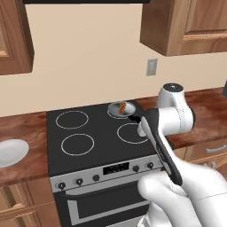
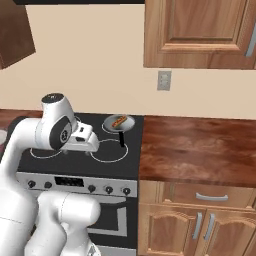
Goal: Place the cold items (kiwi and peach) from the fridge in one tupperware on the dining counter. Place the warm items (hot dog and kebab skewer) in the stove area in another tupperware.
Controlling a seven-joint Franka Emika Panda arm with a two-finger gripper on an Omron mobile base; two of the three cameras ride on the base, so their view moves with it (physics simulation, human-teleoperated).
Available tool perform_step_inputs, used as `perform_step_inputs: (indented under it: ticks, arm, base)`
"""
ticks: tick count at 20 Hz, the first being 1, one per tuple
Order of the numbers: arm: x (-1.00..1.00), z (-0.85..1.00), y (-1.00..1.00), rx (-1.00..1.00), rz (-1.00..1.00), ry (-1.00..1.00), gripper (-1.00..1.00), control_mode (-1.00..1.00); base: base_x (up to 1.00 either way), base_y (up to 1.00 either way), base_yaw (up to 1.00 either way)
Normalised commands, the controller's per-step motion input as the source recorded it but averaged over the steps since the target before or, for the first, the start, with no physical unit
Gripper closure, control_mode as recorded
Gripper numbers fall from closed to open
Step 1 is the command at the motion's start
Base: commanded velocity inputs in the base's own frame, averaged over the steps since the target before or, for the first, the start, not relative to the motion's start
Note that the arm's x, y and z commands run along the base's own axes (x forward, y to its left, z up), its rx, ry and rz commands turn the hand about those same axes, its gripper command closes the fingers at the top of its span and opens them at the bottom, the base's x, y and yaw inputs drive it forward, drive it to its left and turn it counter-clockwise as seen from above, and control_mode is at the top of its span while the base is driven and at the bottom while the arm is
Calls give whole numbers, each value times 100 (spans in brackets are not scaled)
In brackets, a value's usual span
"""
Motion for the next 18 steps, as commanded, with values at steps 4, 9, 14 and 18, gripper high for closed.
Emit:
perform_step_inputs:
  ticks: [4,9,14,18]
  arm:
    - [88,35,3,0,-3,0,-100,-100]
    - [100,7,2,2,-12,0,-100,-100]
    - [100,0,0,10,-14,16,-100,-100]
    - [100,1,0,12,-21,18,-100,-100]
  base:
    - [0,0,0]
    - [0,0,0]
    - [0,0,0]
    - [0,0,0]
